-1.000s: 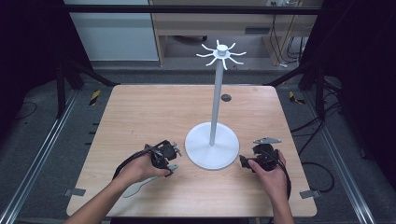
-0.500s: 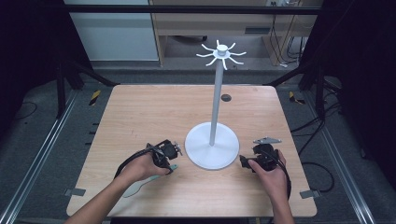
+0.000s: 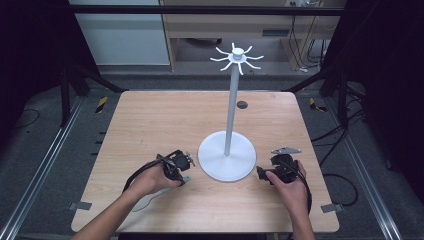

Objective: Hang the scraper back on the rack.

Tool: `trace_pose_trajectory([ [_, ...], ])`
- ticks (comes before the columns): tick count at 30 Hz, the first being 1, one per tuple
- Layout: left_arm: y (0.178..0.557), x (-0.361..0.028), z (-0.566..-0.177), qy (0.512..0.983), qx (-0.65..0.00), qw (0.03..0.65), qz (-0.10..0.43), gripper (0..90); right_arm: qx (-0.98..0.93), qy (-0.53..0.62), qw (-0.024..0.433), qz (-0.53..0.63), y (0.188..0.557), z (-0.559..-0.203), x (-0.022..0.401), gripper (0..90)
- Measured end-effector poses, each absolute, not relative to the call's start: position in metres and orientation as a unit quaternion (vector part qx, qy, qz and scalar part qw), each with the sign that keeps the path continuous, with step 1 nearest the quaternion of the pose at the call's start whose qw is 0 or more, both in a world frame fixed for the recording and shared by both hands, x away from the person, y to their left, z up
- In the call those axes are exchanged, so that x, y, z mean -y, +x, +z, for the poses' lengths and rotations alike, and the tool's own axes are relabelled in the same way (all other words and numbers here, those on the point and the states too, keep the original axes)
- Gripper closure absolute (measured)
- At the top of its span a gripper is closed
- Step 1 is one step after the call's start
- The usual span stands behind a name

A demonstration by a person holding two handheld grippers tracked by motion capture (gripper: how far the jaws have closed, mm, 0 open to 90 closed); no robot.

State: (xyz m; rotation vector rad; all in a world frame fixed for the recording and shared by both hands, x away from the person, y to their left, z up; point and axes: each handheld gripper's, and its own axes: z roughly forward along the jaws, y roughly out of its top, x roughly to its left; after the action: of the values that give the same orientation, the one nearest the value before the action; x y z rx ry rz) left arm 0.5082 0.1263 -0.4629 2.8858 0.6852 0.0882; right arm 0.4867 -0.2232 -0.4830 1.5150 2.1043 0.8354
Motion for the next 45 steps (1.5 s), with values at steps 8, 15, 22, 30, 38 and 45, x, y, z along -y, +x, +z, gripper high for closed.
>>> trace_pose_trajectory([
  [8,0.503,-0.138,-0.450,0.961,-0.238,0.133,0.046,73.7,-0.756,0.544,0.207,0.299,0.487,-0.483,0.223,7.5],
  [15,0.494,-0.156,-0.425,0.948,-0.247,0.188,0.077,73.7,-0.757,0.545,0.207,0.296,0.487,-0.484,0.222,7.5],
  [22,0.484,-0.170,-0.401,0.931,-0.252,0.241,0.107,73.9,-0.758,0.544,0.207,0.293,0.487,-0.484,0.223,7.5],
  [30,0.477,-0.178,-0.368,0.906,-0.263,0.299,0.143,73.9,-0.758,0.544,0.208,0.293,0.487,-0.484,0.223,7.5],
  [38,0.478,-0.178,-0.346,0.886,-0.266,0.341,0.170,73.9,-0.756,0.546,0.209,0.296,0.487,-0.484,0.224,7.5],
  [45,0.478,-0.172,-0.326,0.876,-0.259,0.361,0.186,73.9,-0.755,0.546,0.210,0.296,0.487,-0.484,0.224,7.6],
])
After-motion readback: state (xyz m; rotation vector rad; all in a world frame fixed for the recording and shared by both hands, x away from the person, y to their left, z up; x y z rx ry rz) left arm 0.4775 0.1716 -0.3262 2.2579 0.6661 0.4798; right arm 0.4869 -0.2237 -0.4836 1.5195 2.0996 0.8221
